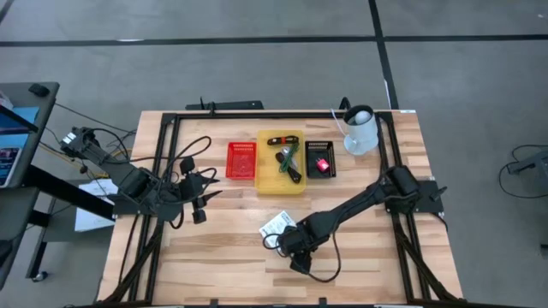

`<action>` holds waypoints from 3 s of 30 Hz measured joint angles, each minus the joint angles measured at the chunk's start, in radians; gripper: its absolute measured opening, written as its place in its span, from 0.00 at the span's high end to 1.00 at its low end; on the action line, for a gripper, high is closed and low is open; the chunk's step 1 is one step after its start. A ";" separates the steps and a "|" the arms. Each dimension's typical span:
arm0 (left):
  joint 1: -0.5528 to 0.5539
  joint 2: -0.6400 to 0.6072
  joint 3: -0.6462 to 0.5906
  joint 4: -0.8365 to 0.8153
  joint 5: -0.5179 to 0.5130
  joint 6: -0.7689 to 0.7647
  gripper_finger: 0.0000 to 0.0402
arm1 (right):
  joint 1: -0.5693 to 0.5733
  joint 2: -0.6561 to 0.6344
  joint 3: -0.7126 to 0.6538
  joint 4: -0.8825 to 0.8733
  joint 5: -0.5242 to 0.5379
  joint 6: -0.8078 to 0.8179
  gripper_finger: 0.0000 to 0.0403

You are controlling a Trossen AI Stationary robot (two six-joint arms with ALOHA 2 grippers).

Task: Pick and place items into bin
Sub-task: Put the black charger adapter in the black bin

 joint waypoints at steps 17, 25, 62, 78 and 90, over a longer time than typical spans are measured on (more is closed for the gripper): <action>0.000 0.000 0.000 -0.005 0.045 0.048 0.66 | 0.003 0.034 0.023 -0.011 0.038 -0.006 0.38; 0.000 0.000 0.000 -0.004 0.045 0.051 0.66 | -0.005 0.018 0.021 -0.009 0.046 -0.007 0.41; 0.000 0.000 0.000 -0.004 0.044 0.052 0.66 | -0.016 0.017 0.024 0.011 0.060 0.000 0.63; 0.000 0.000 0.000 -0.004 0.044 0.052 0.66 | -0.049 0.015 0.023 -0.206 0.026 -0.028 0.65; 0.000 0.000 0.000 -0.004 0.044 0.052 0.66 | -0.141 0.017 0.022 -0.291 0.030 -0.118 0.60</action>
